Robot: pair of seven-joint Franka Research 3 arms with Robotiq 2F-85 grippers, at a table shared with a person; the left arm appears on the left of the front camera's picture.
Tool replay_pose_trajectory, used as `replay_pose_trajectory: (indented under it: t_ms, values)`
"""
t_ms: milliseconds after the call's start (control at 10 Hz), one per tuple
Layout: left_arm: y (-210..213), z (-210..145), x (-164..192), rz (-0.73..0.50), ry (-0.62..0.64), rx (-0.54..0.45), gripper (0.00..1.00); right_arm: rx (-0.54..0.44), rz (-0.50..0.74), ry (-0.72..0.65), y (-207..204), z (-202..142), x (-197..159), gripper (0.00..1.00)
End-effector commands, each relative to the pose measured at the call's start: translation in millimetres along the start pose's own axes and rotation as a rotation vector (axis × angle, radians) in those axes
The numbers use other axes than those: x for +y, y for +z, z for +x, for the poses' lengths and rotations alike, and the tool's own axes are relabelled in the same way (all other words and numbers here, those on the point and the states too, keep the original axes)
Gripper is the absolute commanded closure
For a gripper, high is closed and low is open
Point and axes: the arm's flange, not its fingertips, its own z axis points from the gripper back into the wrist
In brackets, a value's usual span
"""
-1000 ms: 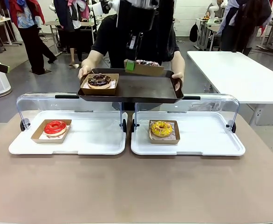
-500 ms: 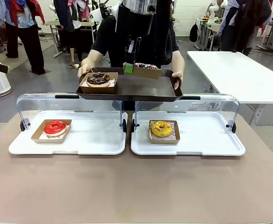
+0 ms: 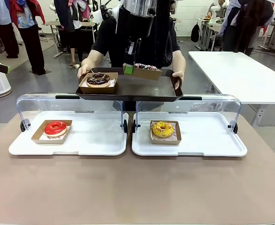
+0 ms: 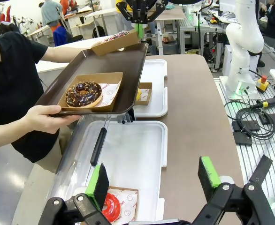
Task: Provide the desired donut to the person.
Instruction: Place the picked Paper togo box onto the Handle tray extended by the person.
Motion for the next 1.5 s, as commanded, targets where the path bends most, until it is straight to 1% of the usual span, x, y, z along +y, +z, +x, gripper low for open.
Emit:
replay_pose_trajectory:
  t_ms: [0, 200, 600, 1100, 1200, 1300, 1400]
  values:
    - [1.2, 1.2, 0.0, 0.006, -0.012, -0.017, 0.00, 0.013, -0.023, 0.037, -17.3, 2.8, -12.3, 0.98]
    - [1.2, 1.2, 0.0, 0.006, -0.012, -0.017, 0.00, 0.038, -0.020, 0.042, -32.1, -0.8, -20.9, 0.98]
    - [1.2, 1.2, 0.0, 0.006, -0.012, -0.017, 0.00, 0.050, 0.002, 0.031, -62.0, -10.4, -35.8, 0.98]
    - [1.2, 1.2, 0.0, 0.006, -0.012, -0.017, 0.00, 0.071, 0.004, 0.021, -82.4, -17.8, -45.9, 0.98]
    - [1.2, 1.2, 0.0, 0.006, -0.012, -0.017, 0.00, 0.071, 0.006, 0.015, -82.6, -17.8, -46.6, 0.52]
    - [1.2, 1.2, 0.0, 0.006, -0.012, -0.017, 0.00, 0.065, 0.002, 0.020, -80.8, -17.4, -45.5, 0.39]
    - [1.2, 1.2, 0.0, 0.006, -0.012, -0.017, 0.00, 0.061, -0.004, 0.024, -77.9, -17.1, -44.2, 0.00]
